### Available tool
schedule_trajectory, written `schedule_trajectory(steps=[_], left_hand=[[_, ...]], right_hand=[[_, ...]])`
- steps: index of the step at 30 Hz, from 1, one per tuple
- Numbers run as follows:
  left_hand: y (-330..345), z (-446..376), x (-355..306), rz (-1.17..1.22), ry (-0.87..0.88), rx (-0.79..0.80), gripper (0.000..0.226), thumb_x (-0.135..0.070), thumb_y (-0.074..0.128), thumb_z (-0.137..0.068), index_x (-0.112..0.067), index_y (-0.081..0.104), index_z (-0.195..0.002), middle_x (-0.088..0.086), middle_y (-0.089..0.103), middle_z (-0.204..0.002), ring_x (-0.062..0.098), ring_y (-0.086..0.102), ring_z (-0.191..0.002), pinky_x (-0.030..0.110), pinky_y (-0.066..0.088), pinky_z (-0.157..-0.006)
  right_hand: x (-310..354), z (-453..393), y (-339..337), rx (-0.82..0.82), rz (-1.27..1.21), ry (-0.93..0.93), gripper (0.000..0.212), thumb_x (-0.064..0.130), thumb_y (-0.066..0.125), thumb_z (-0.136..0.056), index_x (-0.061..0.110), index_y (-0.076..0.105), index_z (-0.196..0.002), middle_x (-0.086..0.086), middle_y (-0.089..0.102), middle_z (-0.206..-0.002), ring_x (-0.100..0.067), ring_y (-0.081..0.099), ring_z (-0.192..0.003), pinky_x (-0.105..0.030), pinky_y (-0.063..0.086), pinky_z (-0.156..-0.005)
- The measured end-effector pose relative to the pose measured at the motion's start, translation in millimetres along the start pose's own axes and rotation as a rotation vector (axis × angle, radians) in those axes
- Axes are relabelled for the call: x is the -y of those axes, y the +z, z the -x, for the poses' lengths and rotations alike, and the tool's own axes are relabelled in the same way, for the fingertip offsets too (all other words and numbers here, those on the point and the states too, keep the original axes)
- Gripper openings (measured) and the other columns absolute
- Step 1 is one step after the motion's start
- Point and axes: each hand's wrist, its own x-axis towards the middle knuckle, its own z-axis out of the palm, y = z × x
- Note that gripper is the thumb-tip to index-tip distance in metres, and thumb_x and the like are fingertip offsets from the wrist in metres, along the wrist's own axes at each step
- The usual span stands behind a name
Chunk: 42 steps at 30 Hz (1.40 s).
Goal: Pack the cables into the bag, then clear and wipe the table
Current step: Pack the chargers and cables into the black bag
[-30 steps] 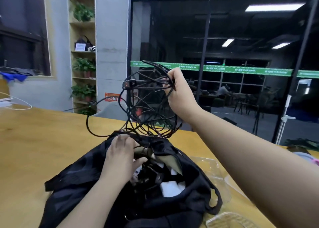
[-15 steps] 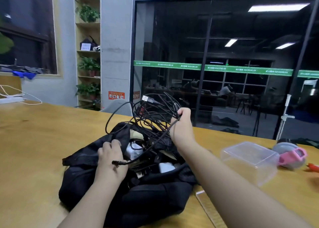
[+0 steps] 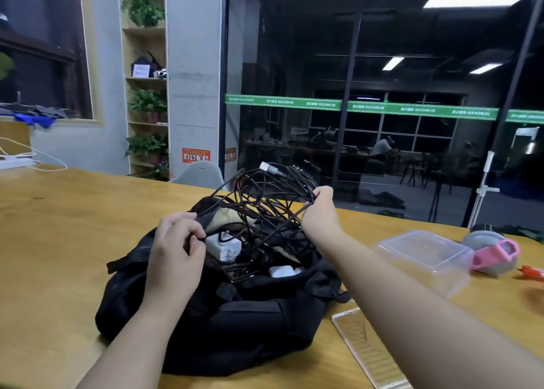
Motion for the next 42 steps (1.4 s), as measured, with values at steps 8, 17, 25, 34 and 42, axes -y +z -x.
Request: schedule_trajectory(steps=[8,17,25,34,42], left_hand=[[-0.3,1.7,-3.8,0.018,0.071,-0.139,0.029,0.019,0.052,-0.075,-0.009,0.057,-0.069,0.0,0.054,-0.097,0.025,0.051,-0.095,0.031,0.044,-0.073],[4.1,-0.2,-2.0,0.033,-0.149,0.016,0.01,-0.006,0.058,-0.084,-0.016,0.055,-0.083,0.0,0.05,-0.094,0.02,0.051,-0.086,0.02,0.037,-0.07],[13.6,5.9,6.4,-0.234,-0.34,0.431,0.023,-0.036,0.06,-0.085,-0.025,0.05,-0.103,-0.001,0.028,-0.108,0.024,0.047,-0.099,0.031,0.039,-0.088],[16.0,6.4,-0.4,0.361,-0.287,0.348,0.031,-0.004,0.043,-0.09,-0.028,0.059,-0.099,-0.005,0.05,-0.113,-0.008,0.054,-0.093,0.04,0.04,-0.103],[16.2,9.8,-4.6,0.491,-0.213,0.332,0.03,-0.012,0.04,-0.097,-0.034,0.053,-0.112,-0.003,0.055,-0.125,0.006,0.049,-0.121,0.037,0.032,-0.111]], right_hand=[[-21.9,-7.8,11.5,0.14,0.776,-0.445,0.027,0.002,0.033,-0.094,0.007,0.04,-0.12,-0.009,0.044,-0.093,-0.023,0.04,-0.082,-0.029,0.033,-0.059],[-41.8,25.6,15.5,0.692,1.218,-0.519,0.034,0.004,0.038,-0.093,0.017,0.036,-0.125,-0.014,0.041,-0.126,-0.025,0.043,-0.087,-0.032,0.033,-0.071],[-33.2,14.7,10.8,0.919,0.631,-0.226,0.094,0.012,0.06,-0.071,0.041,0.01,-0.146,-0.011,0.057,-0.105,-0.024,0.054,-0.078,-0.031,0.043,-0.069],[-29.0,31.0,19.0,0.868,0.58,-0.18,0.042,0.04,0.035,-0.101,0.018,0.047,-0.134,-0.003,0.046,-0.14,-0.02,0.041,-0.13,-0.036,0.033,-0.106],[-35.1,16.2,22.5,0.758,0.192,0.158,0.065,0.055,0.016,-0.099,0.02,0.071,-0.097,-0.004,0.066,-0.082,-0.012,0.057,-0.059,-0.022,0.045,-0.056]])
